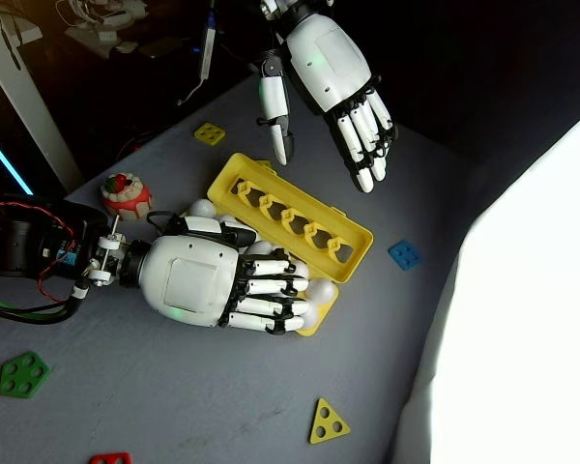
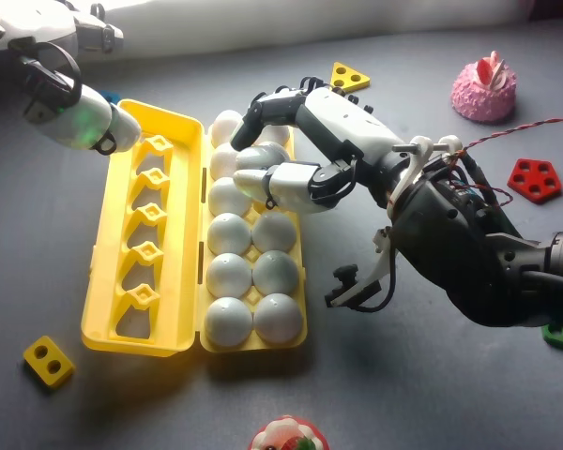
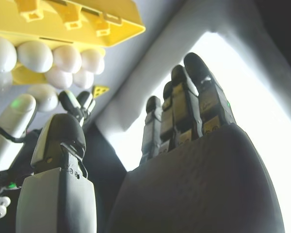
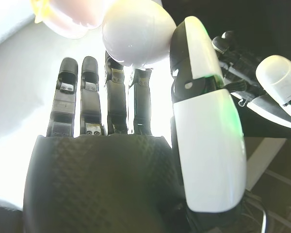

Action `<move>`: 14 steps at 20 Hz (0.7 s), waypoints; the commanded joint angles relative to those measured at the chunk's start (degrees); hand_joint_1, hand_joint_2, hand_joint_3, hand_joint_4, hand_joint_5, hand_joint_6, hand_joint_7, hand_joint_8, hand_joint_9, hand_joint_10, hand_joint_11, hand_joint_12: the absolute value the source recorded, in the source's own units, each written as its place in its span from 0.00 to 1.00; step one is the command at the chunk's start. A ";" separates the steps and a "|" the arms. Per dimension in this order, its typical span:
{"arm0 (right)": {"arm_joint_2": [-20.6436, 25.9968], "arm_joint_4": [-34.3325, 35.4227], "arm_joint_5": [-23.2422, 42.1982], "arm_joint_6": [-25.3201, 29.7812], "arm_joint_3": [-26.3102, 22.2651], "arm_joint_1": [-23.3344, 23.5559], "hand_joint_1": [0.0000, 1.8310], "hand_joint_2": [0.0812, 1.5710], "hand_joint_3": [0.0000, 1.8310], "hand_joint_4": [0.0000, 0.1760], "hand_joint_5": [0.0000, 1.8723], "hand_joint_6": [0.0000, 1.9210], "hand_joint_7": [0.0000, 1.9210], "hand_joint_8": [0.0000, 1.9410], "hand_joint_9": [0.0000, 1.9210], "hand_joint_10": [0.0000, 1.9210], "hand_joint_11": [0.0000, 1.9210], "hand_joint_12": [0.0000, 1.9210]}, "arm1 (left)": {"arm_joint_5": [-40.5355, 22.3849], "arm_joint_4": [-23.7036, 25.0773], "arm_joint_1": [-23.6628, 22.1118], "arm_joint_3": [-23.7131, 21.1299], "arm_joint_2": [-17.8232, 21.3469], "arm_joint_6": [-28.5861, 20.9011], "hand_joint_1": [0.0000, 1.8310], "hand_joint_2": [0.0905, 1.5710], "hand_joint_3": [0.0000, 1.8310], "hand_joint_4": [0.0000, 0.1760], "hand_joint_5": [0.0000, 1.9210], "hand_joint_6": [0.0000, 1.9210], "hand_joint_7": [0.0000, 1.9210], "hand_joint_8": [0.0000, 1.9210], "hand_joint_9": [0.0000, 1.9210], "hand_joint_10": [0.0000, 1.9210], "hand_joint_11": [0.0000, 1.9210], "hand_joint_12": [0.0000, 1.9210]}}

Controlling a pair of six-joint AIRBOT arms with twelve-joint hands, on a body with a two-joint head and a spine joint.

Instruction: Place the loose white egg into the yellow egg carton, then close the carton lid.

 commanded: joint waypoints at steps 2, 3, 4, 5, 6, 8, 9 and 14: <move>-0.21 -2.64 5.32 0.69 0.30 -0.10 0.61 0.75 0.00 0.00 0.44 0.64 0.25 0.00 0.03 0.21 0.00 0.26 | 1.49 3.22 -0.88 0.37 0.30 -0.03 0.29 0.76 0.00 0.34 0.06 0.00 0.06 0.00 0.09 0.00 0.00 0.37; -0.34 -2.64 5.32 0.69 0.36 -0.23 0.61 0.75 0.00 0.00 0.44 0.65 0.25 0.00 0.03 0.21 0.00 0.26 | 1.49 3.22 -0.88 0.38 0.30 -0.03 0.31 0.76 0.00 0.35 0.06 0.00 0.06 0.00 0.10 0.00 0.00 0.37; -0.56 -2.70 5.33 0.69 0.51 -0.41 0.61 0.73 0.00 0.00 0.46 0.62 0.27 0.01 0.05 0.22 0.00 0.33 | 1.49 3.22 -0.88 0.38 0.30 -0.03 0.28 0.77 0.00 0.37 0.04 0.00 0.05 0.00 0.09 0.00 0.00 0.35; -0.66 -2.71 5.33 0.68 0.60 -0.47 0.61 0.74 0.00 0.00 0.46 0.62 0.26 0.00 0.04 0.22 0.00 0.29 | 1.49 3.22 -0.88 0.38 0.30 -0.03 0.30 0.77 0.00 0.35 0.05 0.00 0.05 0.00 0.09 0.00 0.00 0.35; -0.77 -2.71 5.36 0.68 0.81 -0.55 0.60 0.76 0.00 0.00 0.42 0.67 0.24 0.00 0.01 0.23 0.00 0.19 | 1.49 3.22 -0.89 0.36 0.30 -0.03 0.30 0.77 0.00 0.32 0.05 0.00 0.06 0.00 0.10 0.00 0.00 0.36; -0.92 -2.71 5.65 0.68 1.19 -0.72 0.60 0.76 0.00 0.00 0.42 0.67 0.24 0.00 0.01 0.24 0.00 0.15 | 1.49 3.22 -0.94 0.35 0.30 -0.03 0.29 0.78 0.00 0.36 0.05 0.00 0.06 0.00 0.10 0.00 0.00 0.38; -0.99 -2.71 5.76 0.68 1.37 -0.85 0.57 0.76 0.00 0.00 0.42 0.67 0.24 0.00 0.00 0.25 0.00 0.20 | 1.49 3.22 -0.95 0.34 0.30 -0.03 0.30 0.77 0.00 0.35 0.06 0.01 0.06 0.00 0.10 0.00 0.00 0.38; -1.08 -2.79 5.76 0.69 1.49 -1.04 0.36 0.69 0.00 0.00 0.08 0.24 0.09 0.00 0.00 0.19 0.00 0.37 | 1.42 3.21 -0.95 0.31 0.30 -0.03 0.29 0.77 0.00 0.36 0.04 0.00 0.04 0.00 0.08 0.00 0.00 0.35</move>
